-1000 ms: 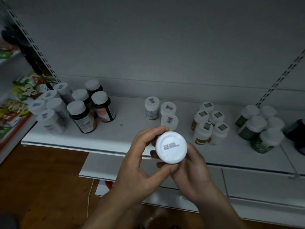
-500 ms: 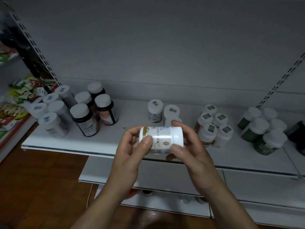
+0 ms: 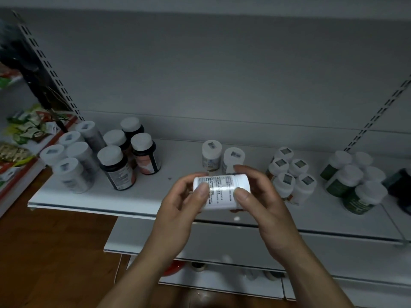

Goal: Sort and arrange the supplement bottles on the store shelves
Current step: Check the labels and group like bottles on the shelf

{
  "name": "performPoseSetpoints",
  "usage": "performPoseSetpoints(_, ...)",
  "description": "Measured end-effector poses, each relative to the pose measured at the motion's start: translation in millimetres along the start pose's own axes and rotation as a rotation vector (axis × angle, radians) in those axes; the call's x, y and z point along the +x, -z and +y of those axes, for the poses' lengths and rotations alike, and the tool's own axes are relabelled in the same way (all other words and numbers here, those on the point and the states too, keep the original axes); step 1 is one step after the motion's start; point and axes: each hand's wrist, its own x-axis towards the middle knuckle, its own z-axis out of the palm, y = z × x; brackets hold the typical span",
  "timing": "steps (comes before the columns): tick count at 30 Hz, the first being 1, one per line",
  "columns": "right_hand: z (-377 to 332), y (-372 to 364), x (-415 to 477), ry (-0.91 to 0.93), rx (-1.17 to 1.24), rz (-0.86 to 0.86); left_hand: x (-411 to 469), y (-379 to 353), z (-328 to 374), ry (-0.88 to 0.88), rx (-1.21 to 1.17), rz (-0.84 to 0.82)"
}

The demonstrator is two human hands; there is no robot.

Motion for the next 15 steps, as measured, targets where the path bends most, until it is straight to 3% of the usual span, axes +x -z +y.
performPoseSetpoints(5,5.3,-1.8,2.7,-0.079,0.012,0.091,-2.2,5.0,-2.7,-0.060,-0.008,-0.135)
performPoseSetpoints(10,2.0,-4.8,-0.6,-0.047,-0.022,0.008,0.5,6.5,-0.3,-0.012,-0.039,-0.028)
performPoseSetpoints(15,5.0,-7.9,2.2,-0.097,0.027,0.086,-3.3,9.6,-5.2,-0.028,-0.041,-0.116)
